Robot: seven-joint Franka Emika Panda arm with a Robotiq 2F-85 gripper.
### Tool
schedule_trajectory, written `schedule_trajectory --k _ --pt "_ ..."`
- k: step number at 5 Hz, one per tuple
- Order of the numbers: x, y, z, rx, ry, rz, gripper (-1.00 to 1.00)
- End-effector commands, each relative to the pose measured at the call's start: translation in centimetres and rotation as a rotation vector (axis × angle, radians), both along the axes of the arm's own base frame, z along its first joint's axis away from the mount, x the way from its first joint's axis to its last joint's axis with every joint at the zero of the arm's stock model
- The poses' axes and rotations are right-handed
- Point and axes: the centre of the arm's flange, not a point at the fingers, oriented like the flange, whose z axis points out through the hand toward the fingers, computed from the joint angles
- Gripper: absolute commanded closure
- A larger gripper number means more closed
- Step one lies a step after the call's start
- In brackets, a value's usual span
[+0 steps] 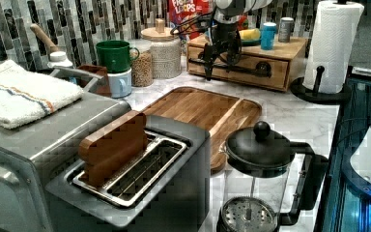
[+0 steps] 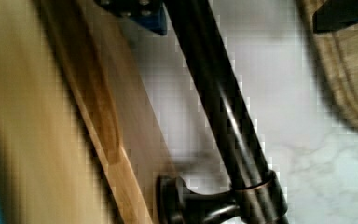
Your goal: Open the drawer.
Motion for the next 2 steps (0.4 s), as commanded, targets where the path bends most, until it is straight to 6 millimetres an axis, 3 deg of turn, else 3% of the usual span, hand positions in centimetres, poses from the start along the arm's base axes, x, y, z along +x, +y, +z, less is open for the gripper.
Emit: schedule_trajectory --k 1,2 --pt "1.99 23.92 -1.22 0.020 0.089 0.286 -1.00" --pt "1.84 24.87 -0.55 0.003 0.122 0.257 -1.00"
